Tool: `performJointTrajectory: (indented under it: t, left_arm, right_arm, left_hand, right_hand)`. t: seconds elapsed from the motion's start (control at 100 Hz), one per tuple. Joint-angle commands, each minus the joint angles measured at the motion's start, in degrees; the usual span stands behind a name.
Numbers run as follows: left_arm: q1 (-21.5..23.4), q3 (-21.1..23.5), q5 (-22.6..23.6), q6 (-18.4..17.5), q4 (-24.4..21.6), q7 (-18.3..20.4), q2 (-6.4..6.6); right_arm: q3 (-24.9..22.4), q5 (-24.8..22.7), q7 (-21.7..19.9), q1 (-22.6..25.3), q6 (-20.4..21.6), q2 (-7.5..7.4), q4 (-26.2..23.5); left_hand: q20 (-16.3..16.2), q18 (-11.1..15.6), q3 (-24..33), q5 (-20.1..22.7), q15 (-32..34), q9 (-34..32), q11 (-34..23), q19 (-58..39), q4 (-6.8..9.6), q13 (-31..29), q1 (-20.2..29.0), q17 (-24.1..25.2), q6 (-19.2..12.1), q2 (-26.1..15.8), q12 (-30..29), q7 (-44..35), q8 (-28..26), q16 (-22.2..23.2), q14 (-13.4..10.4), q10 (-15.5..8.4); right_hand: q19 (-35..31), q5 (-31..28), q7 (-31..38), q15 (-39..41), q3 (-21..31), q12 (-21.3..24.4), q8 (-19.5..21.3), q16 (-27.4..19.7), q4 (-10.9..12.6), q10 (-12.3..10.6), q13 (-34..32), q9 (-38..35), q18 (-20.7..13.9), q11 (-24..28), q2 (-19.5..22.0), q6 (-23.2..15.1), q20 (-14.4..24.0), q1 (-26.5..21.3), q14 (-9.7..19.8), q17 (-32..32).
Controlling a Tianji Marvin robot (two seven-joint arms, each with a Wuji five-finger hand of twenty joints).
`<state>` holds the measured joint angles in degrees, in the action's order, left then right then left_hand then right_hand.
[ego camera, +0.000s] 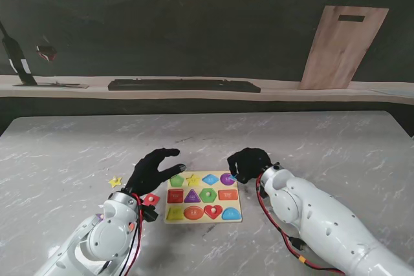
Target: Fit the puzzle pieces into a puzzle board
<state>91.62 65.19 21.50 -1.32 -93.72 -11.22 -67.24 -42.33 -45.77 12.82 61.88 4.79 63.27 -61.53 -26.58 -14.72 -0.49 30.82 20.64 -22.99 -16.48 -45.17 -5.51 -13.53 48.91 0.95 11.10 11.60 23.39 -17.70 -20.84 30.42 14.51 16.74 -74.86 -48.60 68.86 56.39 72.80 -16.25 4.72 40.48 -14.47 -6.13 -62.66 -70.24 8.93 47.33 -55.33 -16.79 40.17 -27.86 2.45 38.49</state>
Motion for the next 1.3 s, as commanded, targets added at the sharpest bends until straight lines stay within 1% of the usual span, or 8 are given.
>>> performJointTrajectory:
  t: [0.0, 0.26, 0.45, 0.96, 1.08, 1.29]
  left_arm:
    - [0.4, 0.2, -0.3, -0.3, -0.5, -0.2, -0.16]
    - [1.1, 1.0, 0.1, -0.9, -0.9, -0.8, -0.18]
    - [1.1, 1.1, 0.1, -1.0, -1.0, -0.9, -0.19]
    - [1.2, 1.2, 0.2, -1.2, -0.9, -0.9, -0.18]
    - [1.2, 1.2, 0.1, -1.2, -0.8, -0.9, -0.17]
    - [1.2, 1.2, 0.1, -1.2, -0.8, -0.9, -0.18]
  right_arm:
    - [0.6, -0.1, 0.1, -0.7, -0.5, 1.9, -0.6]
    - [7.3, 3.7, 0.7, -5.4, -2.1, 4.52, 2.5]
    - [10.7, 5.9, 1.1, -7.5, -3.2, 6.24, 5.1]
    - [16.9, 8.7, 3.0, -11.0, -4.5, 9.73, 12.4]
    - [17.6, 9.3, 2.9, -11.4, -5.2, 10.36, 13.2]
    - [18.5, 9.9, 1.9, -11.7, -7.7, 11.01, 13.0]
  left_hand:
    - [-0.7, -5.7, -1.4, -0.7, -1.3, -0.6, 0.7, 0.6, 1.8, -1.5, -0.8, 0.4, -1.2, -1.7, -0.5, 0.0, 0.8, -0.2, -0.6, -0.5]
    - [-0.7, -5.8, -1.4, -0.6, -1.3, -0.6, 0.8, 0.7, 1.8, -1.5, -0.8, 0.4, -1.2, -1.6, -0.5, 0.0, 0.8, -0.2, -0.5, -0.5]
    - [-0.7, -5.8, -1.4, -0.6, -1.3, -0.6, 0.8, 0.7, 1.81, -1.5, -0.9, 0.4, -1.2, -1.7, -0.5, 0.0, 0.8, -0.2, -0.5, -0.5]
    - [-0.7, -5.8, -1.4, -0.6, -1.4, -0.7, 0.8, 0.7, 1.81, -1.5, -0.9, 0.4, -1.2, -1.7, -0.4, 0.1, 0.8, -0.2, -0.5, -0.5]
    - [-0.7, -5.8, -1.4, -0.5, -1.4, -0.6, 0.8, 0.7, 1.81, -1.5, -0.8, 0.4, -1.2, -1.7, -0.5, 0.1, 0.7, -0.2, -0.5, -0.6]
    - [-0.7, -5.8, -1.4, -0.5, -1.3, -0.7, 0.8, 0.7, 1.81, -1.5, -0.8, 0.3, -1.2, -1.7, -0.5, 0.0, 0.7, -0.2, -0.5, -0.5]
  right_hand:
    - [-2.0, -2.3, 1.5, 0.4, 2.0, -0.2, -0.3, -0.4, 1.7, 3.4, -1.5, -2.0, 1.1, 0.0, 0.0, 0.2, -0.5, -2.4, 0.4, 0.8]
    - [-2.2, -1.9, 1.6, 0.4, 1.5, -0.3, -0.1, -0.5, 1.8, 3.5, -1.4, -1.7, 1.2, 0.0, 0.5, 0.3, -0.8, -2.6, 0.4, 0.7]
    - [-2.3, -1.8, 1.5, 0.5, 1.3, -0.5, -0.1, -0.6, 1.9, 3.6, -1.3, -1.5, 1.3, 0.2, 0.7, 0.4, -1.0, -2.8, 0.3, 0.6]
    - [-2.6, -1.6, 1.4, 0.7, 0.9, -0.5, 0.0, -0.7, 2.0, 3.8, -1.1, -1.3, 1.5, 0.3, 1.1, 0.8, -1.4, -3.0, 0.1, 0.4]
    - [-2.9, -1.8, 1.5, 0.9, 0.8, -0.6, 0.0, -0.8, 2.1, 4.1, -1.2, -1.3, 1.9, 0.4, 0.9, 1.5, -1.4, -3.2, -0.2, 0.5]
    - [-3.5, -2.2, 1.4, 1.4, 1.0, -0.5, -0.2, -0.8, 2.1, 4.8, -1.7, -1.7, 2.4, 0.7, 0.4, 2.4, -1.5, -3.6, -0.8, 0.6]
